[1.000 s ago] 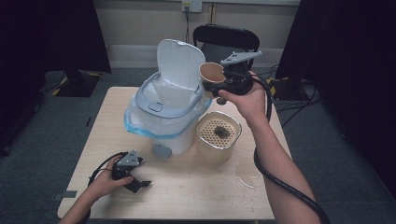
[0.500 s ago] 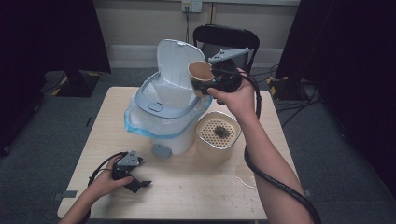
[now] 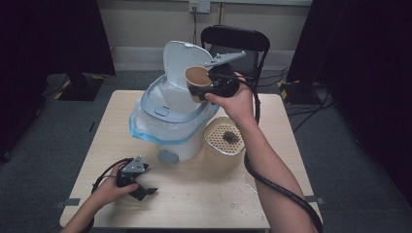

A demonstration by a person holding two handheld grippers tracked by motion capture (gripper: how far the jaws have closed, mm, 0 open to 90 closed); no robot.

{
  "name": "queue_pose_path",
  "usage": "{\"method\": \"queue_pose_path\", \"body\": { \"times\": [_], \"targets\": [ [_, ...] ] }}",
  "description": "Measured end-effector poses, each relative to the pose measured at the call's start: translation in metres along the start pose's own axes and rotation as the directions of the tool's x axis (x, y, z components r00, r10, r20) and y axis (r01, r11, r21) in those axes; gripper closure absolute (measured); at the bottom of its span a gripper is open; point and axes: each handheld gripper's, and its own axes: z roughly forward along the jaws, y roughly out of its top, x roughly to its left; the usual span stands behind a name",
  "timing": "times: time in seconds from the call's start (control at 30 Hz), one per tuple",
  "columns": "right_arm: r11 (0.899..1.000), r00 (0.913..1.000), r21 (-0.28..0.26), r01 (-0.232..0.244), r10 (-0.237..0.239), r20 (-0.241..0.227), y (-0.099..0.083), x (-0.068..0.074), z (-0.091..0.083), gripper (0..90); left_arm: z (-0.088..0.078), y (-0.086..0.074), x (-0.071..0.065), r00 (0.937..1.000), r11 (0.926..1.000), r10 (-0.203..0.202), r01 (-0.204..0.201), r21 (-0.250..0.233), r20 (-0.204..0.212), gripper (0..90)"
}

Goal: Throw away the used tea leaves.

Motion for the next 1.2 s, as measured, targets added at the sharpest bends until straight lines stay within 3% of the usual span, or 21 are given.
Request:
{"method": "queue_pose_path", "body": {
  "times": [0.5, 0.97, 1.13, 1.2],
  "targets": [
    [1.000, 0.9993, 0.017, 0.020, -0.020, -0.032, 0.002, 0.011, 0.026, 41.4, 0.000, 0.000, 0.000, 1.0000, 1.0000, -0.001, 0.001, 0.002, 0.000, 0.0],
    [1.000, 0.9987, 0.014, 0.018, -0.017, -0.048, 0.001, 0.014, 0.040, 40.1, 0.000, 0.000, 0.000, 1.0000, 1.0000, 0.000, 0.000, 0.000, 0.000, 0.0],
    [1.000, 0.9994, 0.003, -0.003, 0.003, -0.033, -0.001, 0.015, 0.042, 25.1, 0.000, 0.000, 0.000, 1.0000, 1.0000, 0.000, 0.000, 0.000, 0.001, 0.0],
    [1.000, 0.9995, -0.001, -0.008, 0.008, -0.030, -0.001, 0.015, 0.041, 23.1, 0.000, 0.000, 0.000, 1.0000, 1.0000, 0.000, 0.000, 0.000, 0.000, 0.0]
  ]
}}
